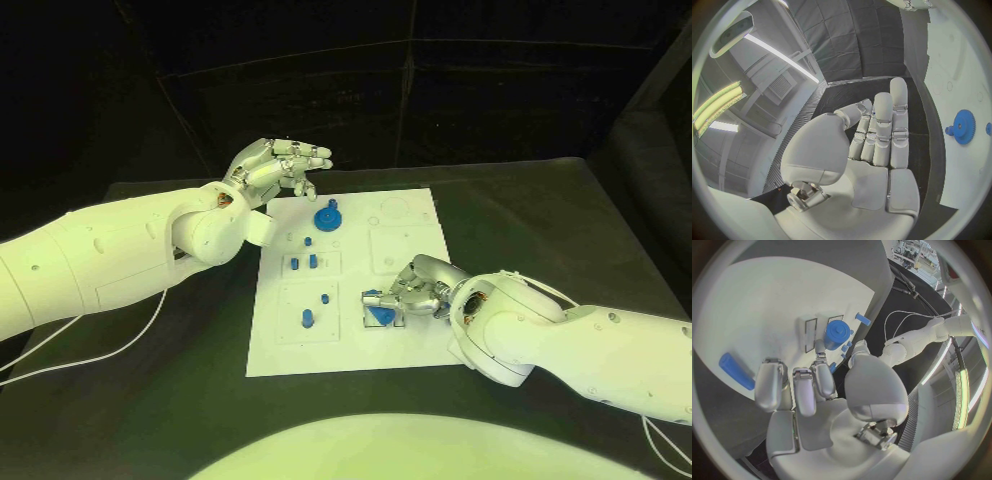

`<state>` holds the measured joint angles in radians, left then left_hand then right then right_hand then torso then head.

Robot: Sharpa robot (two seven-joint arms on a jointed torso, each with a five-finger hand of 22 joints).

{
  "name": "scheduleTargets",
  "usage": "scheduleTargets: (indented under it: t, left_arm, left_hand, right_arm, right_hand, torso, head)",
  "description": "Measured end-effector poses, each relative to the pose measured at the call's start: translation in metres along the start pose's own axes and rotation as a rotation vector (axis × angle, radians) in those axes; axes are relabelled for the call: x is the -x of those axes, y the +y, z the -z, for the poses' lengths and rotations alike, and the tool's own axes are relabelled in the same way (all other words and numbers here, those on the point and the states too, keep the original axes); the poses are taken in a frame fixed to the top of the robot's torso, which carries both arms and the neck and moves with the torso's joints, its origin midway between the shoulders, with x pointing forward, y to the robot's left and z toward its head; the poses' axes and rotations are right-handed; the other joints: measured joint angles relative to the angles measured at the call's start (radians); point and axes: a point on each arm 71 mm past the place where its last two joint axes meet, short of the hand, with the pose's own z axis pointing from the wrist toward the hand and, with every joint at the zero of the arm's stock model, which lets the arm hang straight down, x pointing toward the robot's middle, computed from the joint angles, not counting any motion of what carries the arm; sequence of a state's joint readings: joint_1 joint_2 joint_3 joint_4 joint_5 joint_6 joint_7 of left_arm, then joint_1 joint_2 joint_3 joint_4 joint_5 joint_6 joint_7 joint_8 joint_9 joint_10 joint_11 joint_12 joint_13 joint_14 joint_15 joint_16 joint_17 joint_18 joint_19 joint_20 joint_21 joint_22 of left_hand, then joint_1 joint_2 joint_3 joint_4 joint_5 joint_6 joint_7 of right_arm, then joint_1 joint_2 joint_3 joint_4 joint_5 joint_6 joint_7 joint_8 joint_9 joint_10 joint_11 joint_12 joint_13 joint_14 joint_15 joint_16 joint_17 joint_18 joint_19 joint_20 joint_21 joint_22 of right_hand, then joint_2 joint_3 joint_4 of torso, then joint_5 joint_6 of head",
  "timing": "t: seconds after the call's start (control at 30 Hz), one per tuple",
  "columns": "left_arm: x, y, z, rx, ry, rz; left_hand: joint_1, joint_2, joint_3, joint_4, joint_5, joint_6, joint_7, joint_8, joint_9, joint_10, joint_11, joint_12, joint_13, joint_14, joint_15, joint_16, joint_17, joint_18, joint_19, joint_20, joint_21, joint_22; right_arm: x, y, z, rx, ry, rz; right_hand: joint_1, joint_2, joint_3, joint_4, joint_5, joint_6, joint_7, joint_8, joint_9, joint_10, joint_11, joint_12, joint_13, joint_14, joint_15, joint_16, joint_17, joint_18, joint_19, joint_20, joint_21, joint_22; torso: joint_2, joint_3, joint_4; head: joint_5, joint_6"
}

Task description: Assemble the parts on the task board

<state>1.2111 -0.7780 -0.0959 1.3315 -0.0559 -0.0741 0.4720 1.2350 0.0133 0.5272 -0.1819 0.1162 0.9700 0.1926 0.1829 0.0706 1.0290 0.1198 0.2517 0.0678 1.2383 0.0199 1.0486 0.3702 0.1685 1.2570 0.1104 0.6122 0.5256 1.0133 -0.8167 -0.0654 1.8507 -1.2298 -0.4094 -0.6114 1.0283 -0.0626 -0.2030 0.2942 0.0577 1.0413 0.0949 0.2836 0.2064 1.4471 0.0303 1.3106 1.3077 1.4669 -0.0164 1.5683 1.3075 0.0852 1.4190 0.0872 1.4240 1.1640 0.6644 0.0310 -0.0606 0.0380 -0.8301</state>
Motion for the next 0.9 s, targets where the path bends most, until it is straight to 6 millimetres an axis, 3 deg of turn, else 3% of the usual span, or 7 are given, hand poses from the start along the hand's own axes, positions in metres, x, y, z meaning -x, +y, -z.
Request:
scheduleTargets:
  t: [0.1, 0.4, 0.67, 0.9]
  left_arm:
    - [0.000, 0.000, 0.000, 0.000, 0.000, 0.000]
    - [0.001, 0.000, 0.000, 0.002, 0.000, 0.000]
    - [0.001, 0.000, 0.000, 0.003, 0.000, 0.000]
    - [0.001, 0.000, 0.000, 0.004, 0.000, 0.000]
  left_hand:
    - [0.000, 0.000, 0.000, 0.000, 0.000, 0.000, 0.000, 0.000, 0.000, 0.000, 0.000, 0.000, 0.000, 0.000, 0.000, 0.000, 0.000, 0.000, 0.000, 0.000, 0.000, 0.000]
    - [0.000, 0.000, 0.000, 0.000, 0.000, 0.000, 0.000, 0.000, 0.000, 0.000, 0.000, 0.000, 0.000, 0.000, 0.000, 0.000, 0.000, 0.000, 0.000, 0.000, 0.000, 0.000]
    - [0.000, 0.000, 0.000, 0.000, 0.000, 0.000, 0.000, 0.000, 0.000, 0.000, 0.000, 0.000, 0.000, 0.000, 0.000, 0.000, 0.000, 0.000, 0.000, 0.000, 0.000, 0.000]
    - [0.000, 0.000, 0.000, 0.000, 0.000, 0.000, 0.000, 0.000, 0.000, 0.000, 0.000, 0.000, 0.000, 0.000, 0.000, 0.000, 0.000, 0.000, 0.000, 0.000, 0.000, 0.000]
  right_arm:
    - [0.001, 0.000, 0.003, 0.007, -0.004, 0.007]
    - [0.002, -0.001, 0.012, 0.019, -0.003, 0.026]
    - [0.001, 0.000, 0.017, 0.029, 0.021, 0.047]
    - [-0.001, 0.001, 0.017, 0.034, 0.037, 0.060]
  right_hand:
    - [0.001, 0.000, 0.008, -0.002, 0.008, 0.000, 0.000, 0.000, 0.003, 0.000, 0.000, 0.000, 0.000, 0.000, 0.000, 0.000, 0.000, 0.000, 0.000, 0.000, 0.000, 0.000]
    - [0.027, 0.047, 0.018, -0.004, 0.086, 0.009, -0.002, 0.000, 0.014, 0.000, 0.000, 0.000, 0.000, 0.000, 0.000, 0.000, 0.000, 0.000, 0.000, 0.000, 0.000, 0.002]
    - [0.035, 0.063, 0.018, -0.004, 0.100, 0.016, -0.002, 0.000, 0.017, 0.002, -0.002, 0.000, 0.000, 0.000, 0.000, 0.000, 0.000, 0.000, 0.000, 0.000, 0.000, 0.005]
    - [0.075, 0.087, 0.015, -0.008, 0.146, 0.016, -0.002, 0.000, 0.023, 0.004, -0.004, 0.000, 0.000, 0.000, -0.007, 0.000, 0.000, 0.000, 0.000, 0.000, 0.000, 0.007]
  torso:
    - [0.000, 0.0006, -0.0006]
    - [0.000, 0.0011, -0.0012]
    - [0.000, 0.0001, -0.0012]
    - [0.000, -0.0005, 0.0000]
  head:
    - [0.000, 0.000]
    - [0.000, 0.001]
    - [-0.002, -0.001]
    - [-0.003, -0.002]
